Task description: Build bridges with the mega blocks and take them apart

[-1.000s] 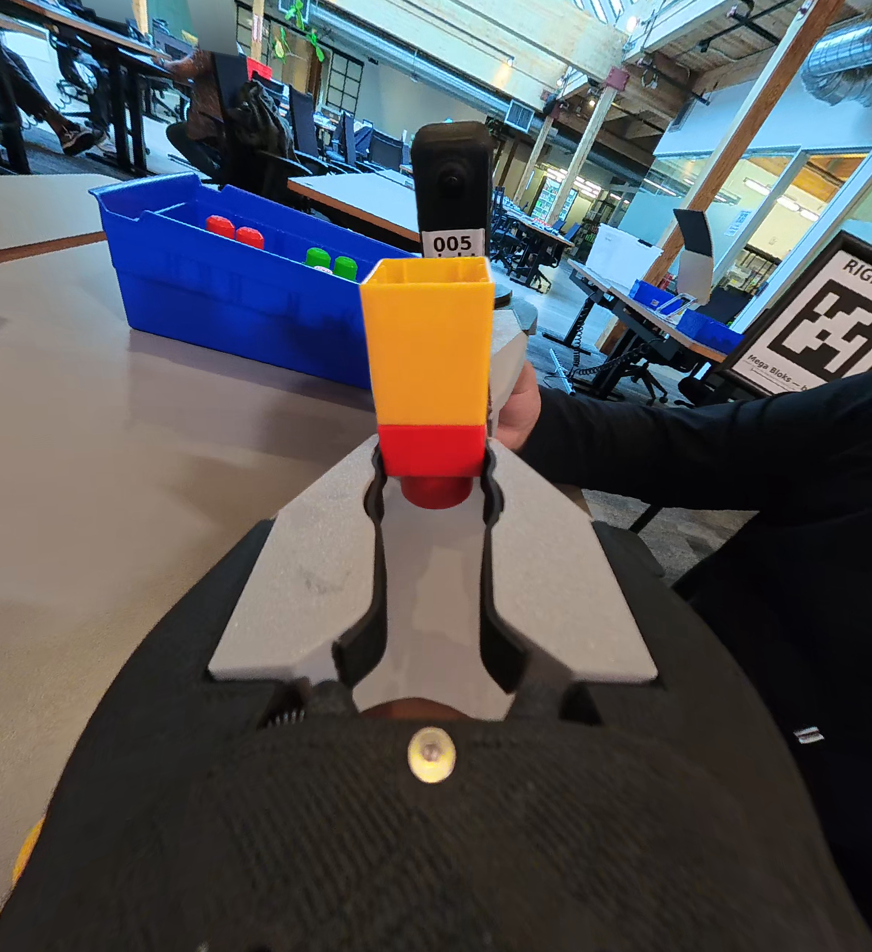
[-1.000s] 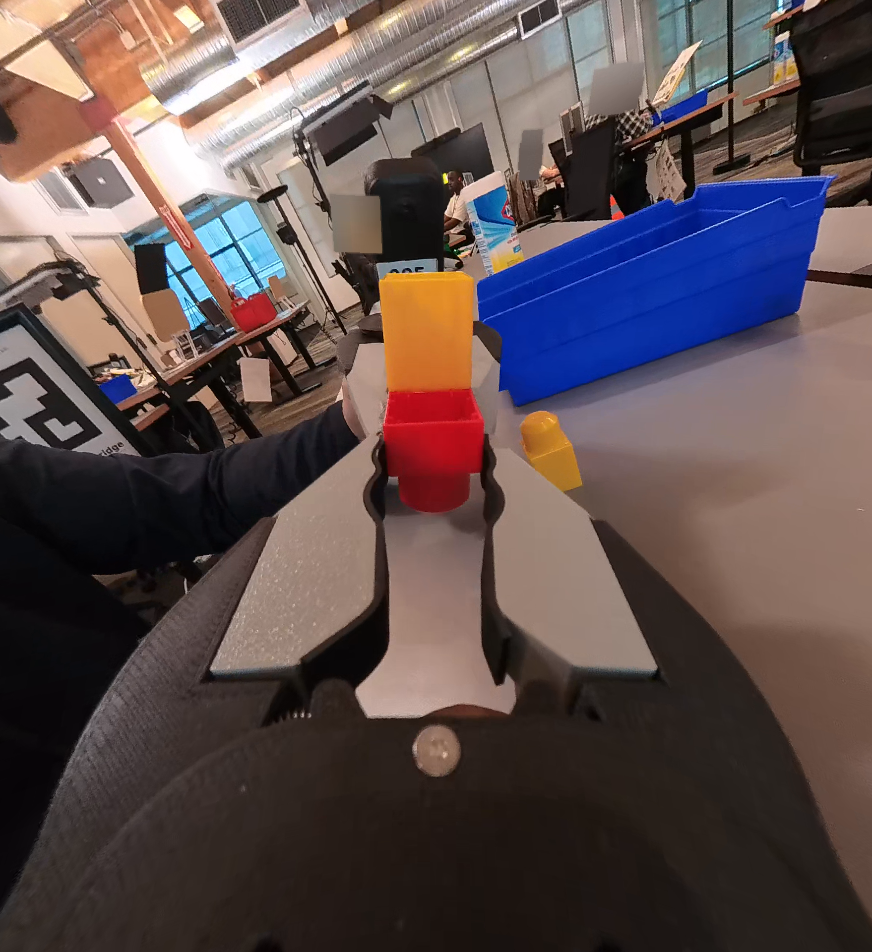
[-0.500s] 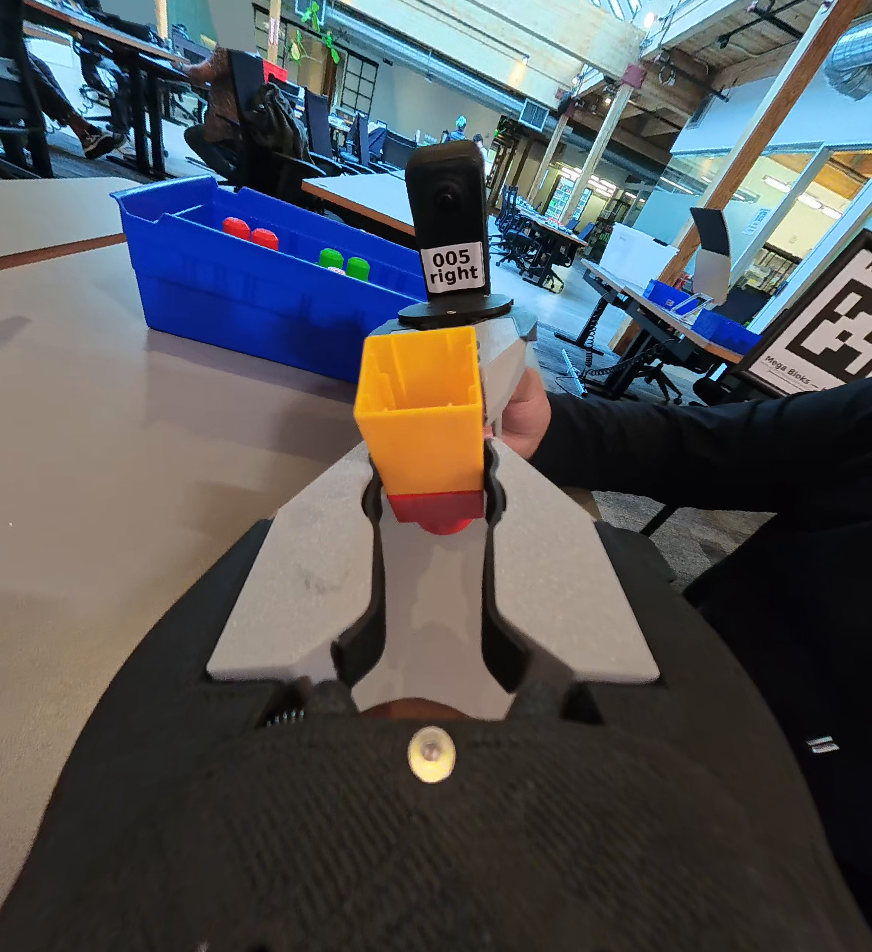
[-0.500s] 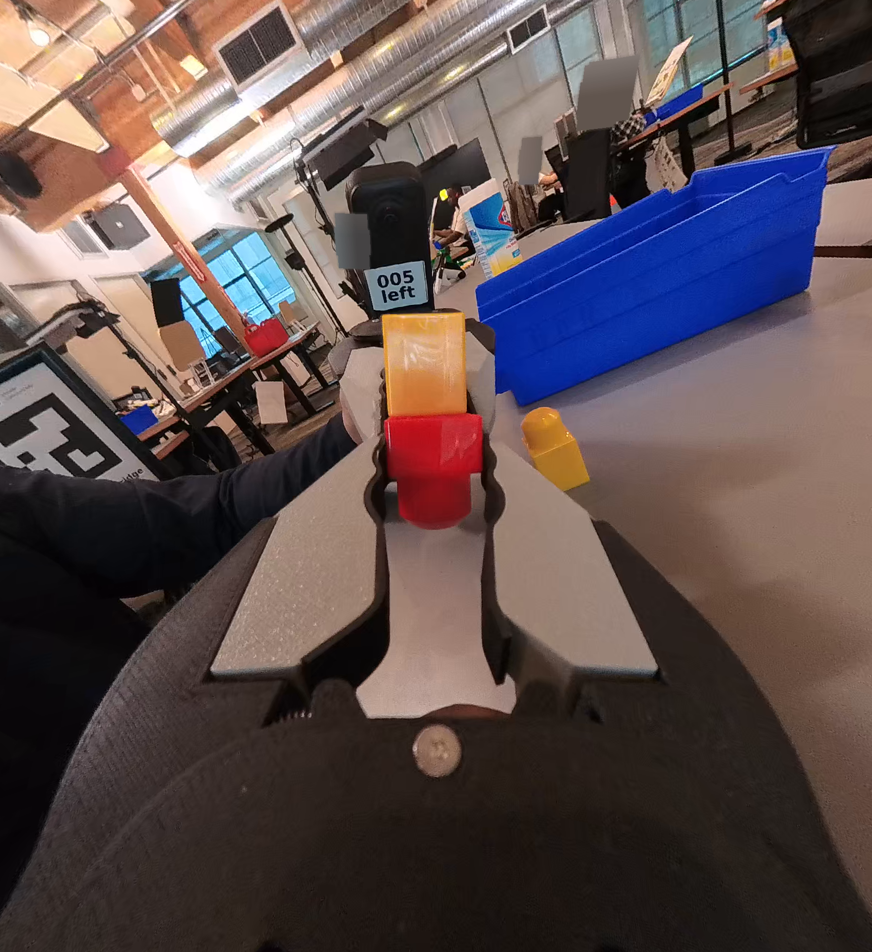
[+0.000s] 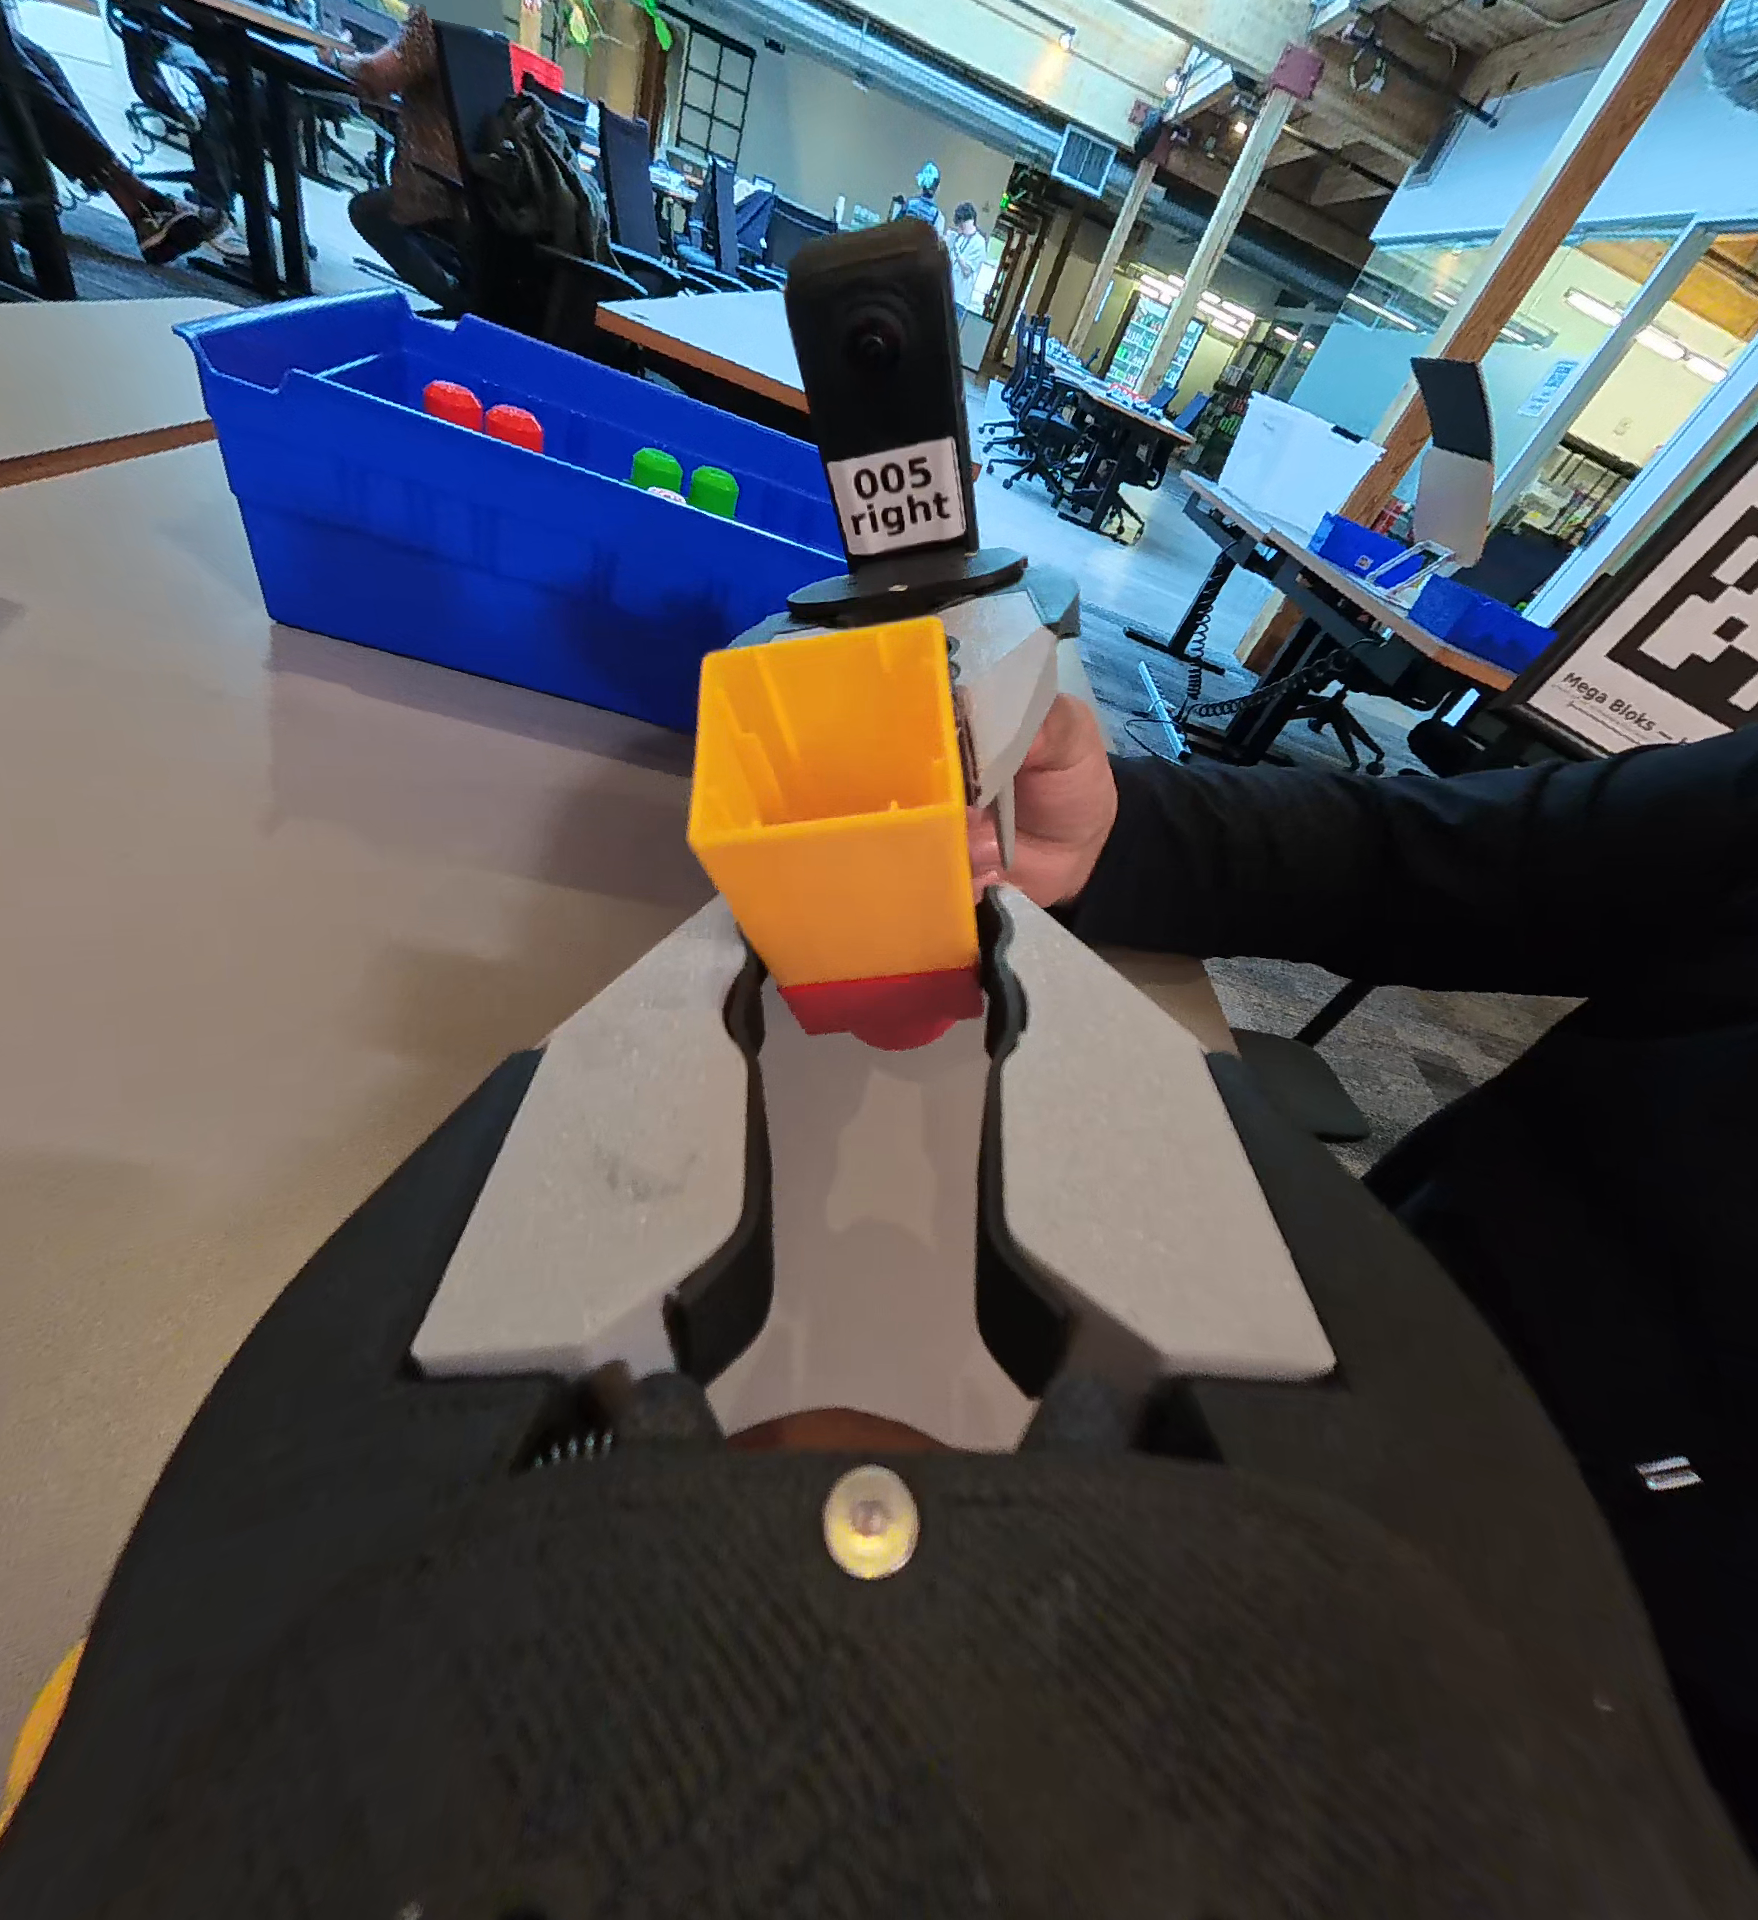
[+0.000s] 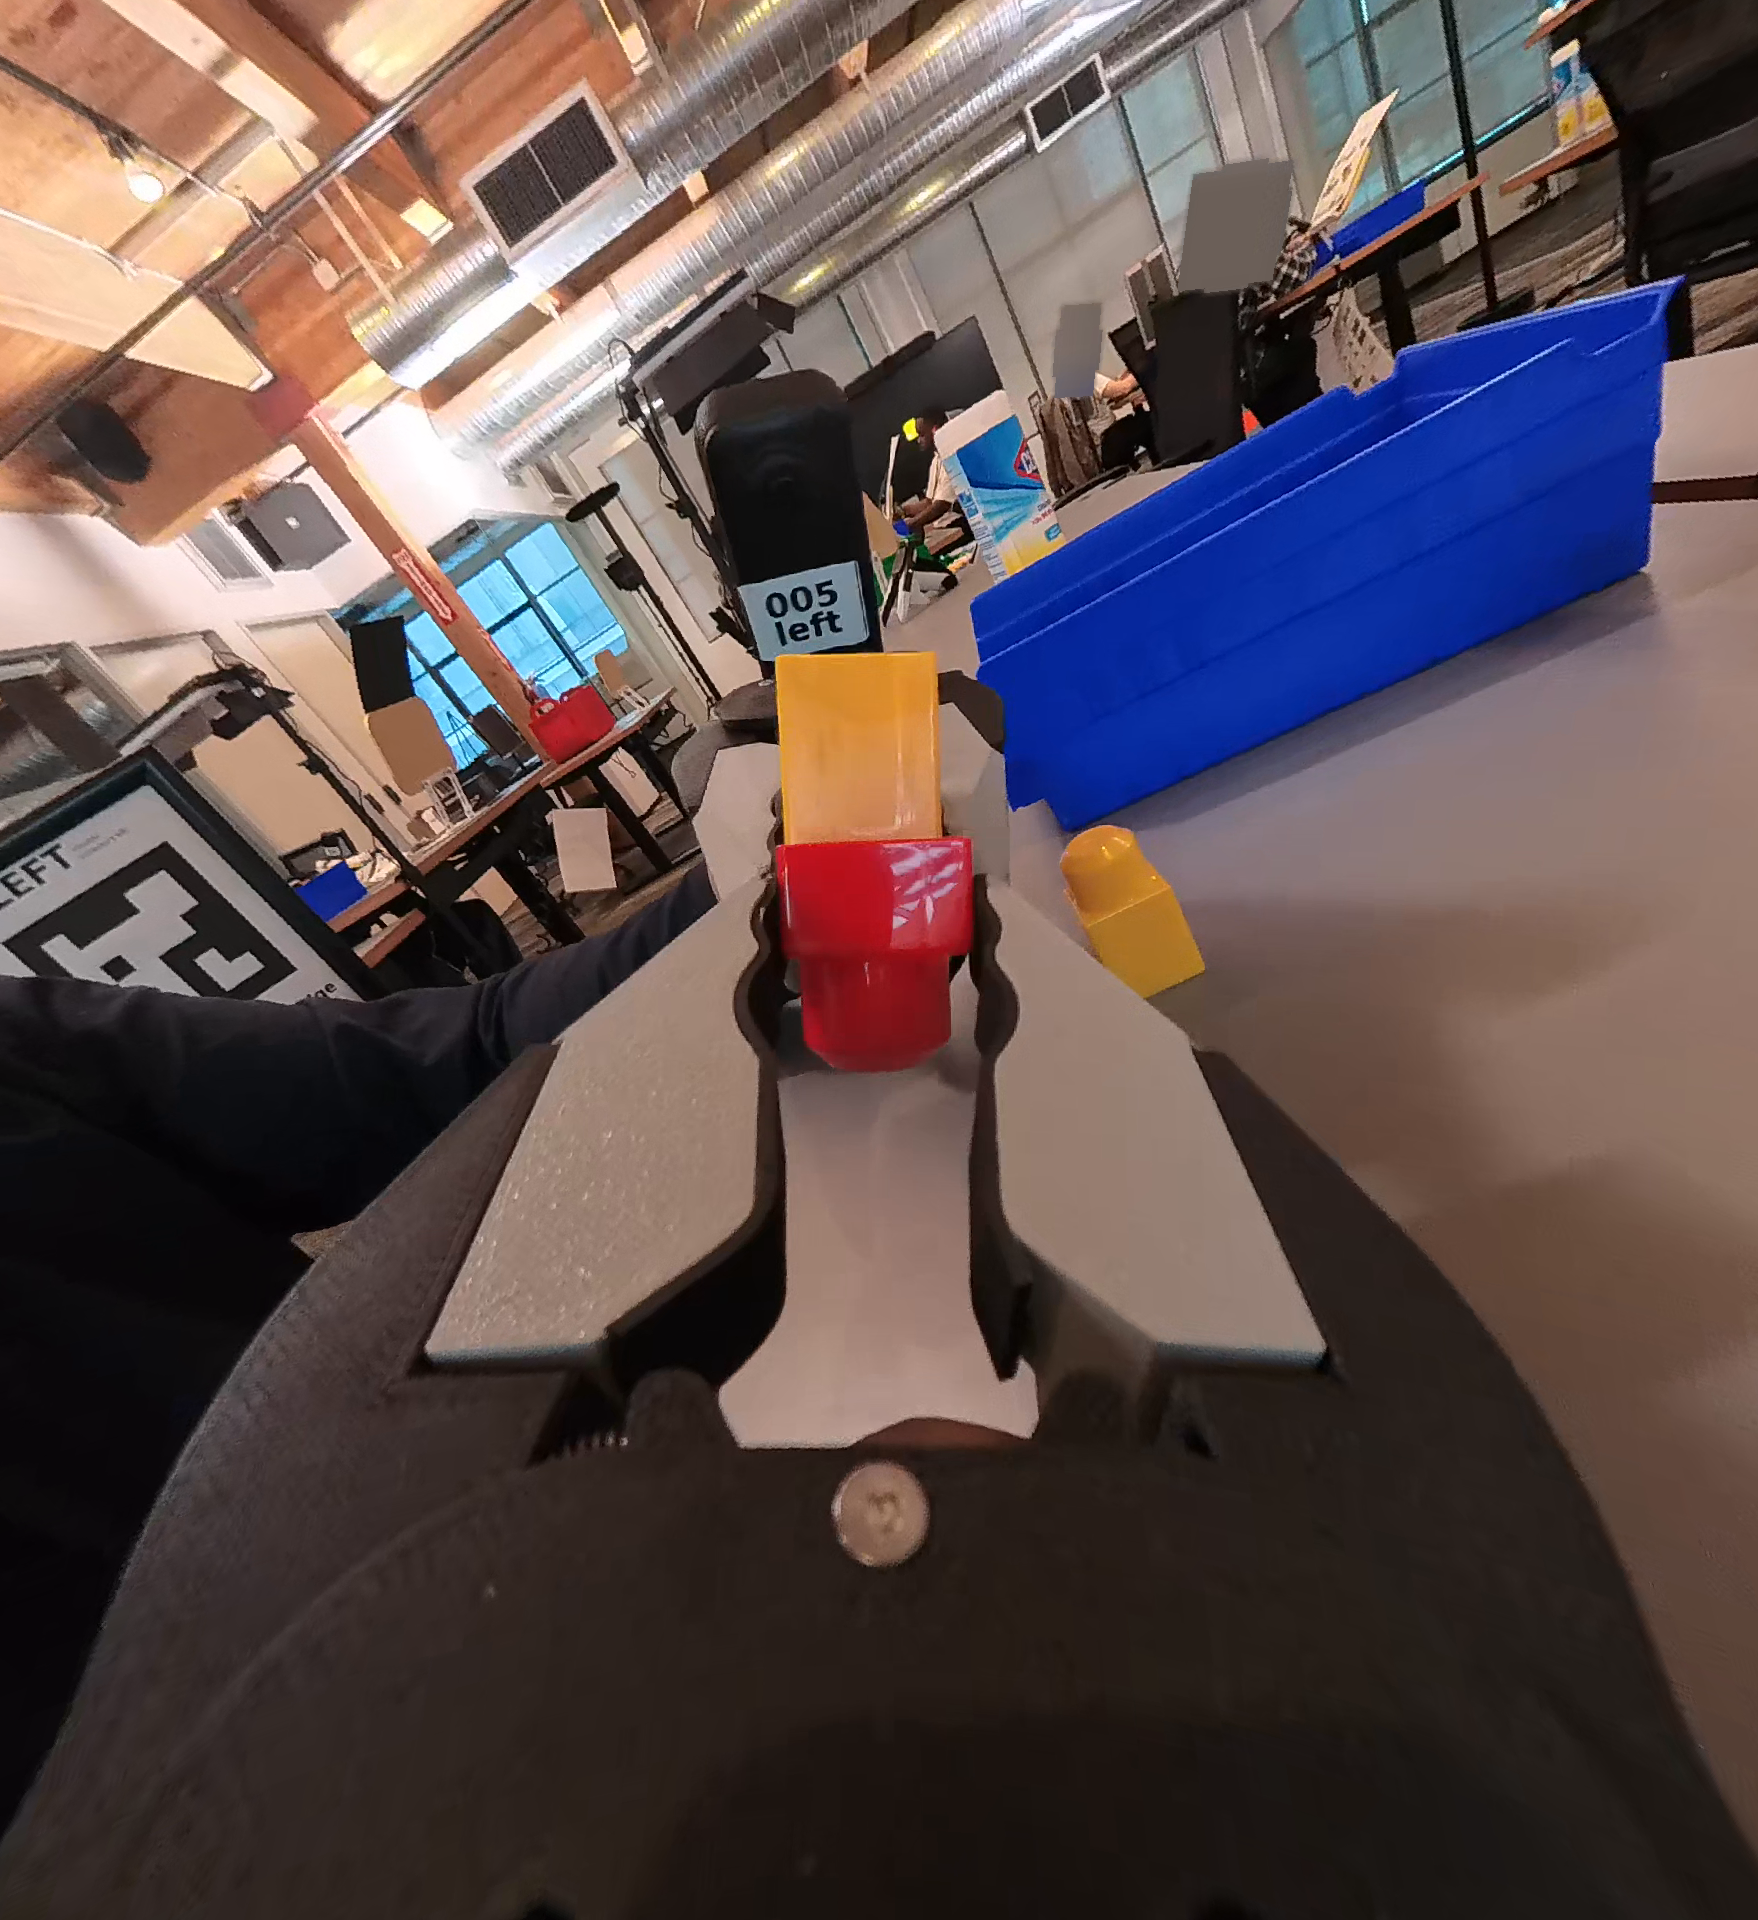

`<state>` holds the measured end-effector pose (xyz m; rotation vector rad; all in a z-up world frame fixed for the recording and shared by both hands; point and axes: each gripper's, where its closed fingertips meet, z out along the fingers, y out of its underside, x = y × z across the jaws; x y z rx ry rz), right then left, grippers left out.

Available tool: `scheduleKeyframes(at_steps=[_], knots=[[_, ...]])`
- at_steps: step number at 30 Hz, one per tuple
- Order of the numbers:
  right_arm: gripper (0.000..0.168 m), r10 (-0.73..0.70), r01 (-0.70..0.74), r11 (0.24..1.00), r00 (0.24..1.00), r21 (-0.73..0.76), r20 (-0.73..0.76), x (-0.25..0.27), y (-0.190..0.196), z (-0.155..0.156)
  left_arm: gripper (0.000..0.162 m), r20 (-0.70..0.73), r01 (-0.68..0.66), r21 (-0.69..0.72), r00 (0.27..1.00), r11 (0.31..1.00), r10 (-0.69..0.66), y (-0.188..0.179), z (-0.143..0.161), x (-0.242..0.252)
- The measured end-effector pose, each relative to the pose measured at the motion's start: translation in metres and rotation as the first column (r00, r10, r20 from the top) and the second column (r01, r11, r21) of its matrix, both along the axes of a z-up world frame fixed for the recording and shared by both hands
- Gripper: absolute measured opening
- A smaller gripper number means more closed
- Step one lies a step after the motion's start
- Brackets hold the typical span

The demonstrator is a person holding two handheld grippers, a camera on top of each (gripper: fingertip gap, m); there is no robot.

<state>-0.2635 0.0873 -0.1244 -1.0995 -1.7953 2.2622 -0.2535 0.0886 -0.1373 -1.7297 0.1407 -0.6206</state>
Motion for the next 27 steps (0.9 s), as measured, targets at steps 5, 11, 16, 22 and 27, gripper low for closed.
scheduleKeyframes(at_steps=[5,11,16,22,27], knots=[[0.032,0.002,-0.002,1.000,1.000,-0.026,-0.014,0.000,-0.002,0.003,0.037,-0.007,0.001,0.003,1.000,1.000,-0.001,-0.002,0.003,0.000],[0.034,0.050,-0.048,0.994,0.999,-0.097,0.019,0.000,-0.010,0.005,0.035,-0.067,0.000,0.020,0.998,1.000,0.001,-0.015,0.012,-0.006],[0.043,0.007,-0.005,0.990,1.000,-0.138,0.014,-0.005,0.007,0.009,0.035,-0.124,-0.117,0.062,0.985,0.991,0.124,-0.043,0.031,-0.040],[0.049,-0.051,0.047,0.948,0.999,0.314,0.006,-0.016,-0.017,-0.036,0.036,-0.036,-0.244,0.186,0.966,0.952,0.255,-0.084,0.060,-0.089],[0.050,-0.080,0.038,0.868,0.995,0.496,0.064,-0.040,-0.045,-0.068,0.035,-0.038,-0.362,0.192,0.926,0.912,0.376,-0.095,0.059,-0.118]])
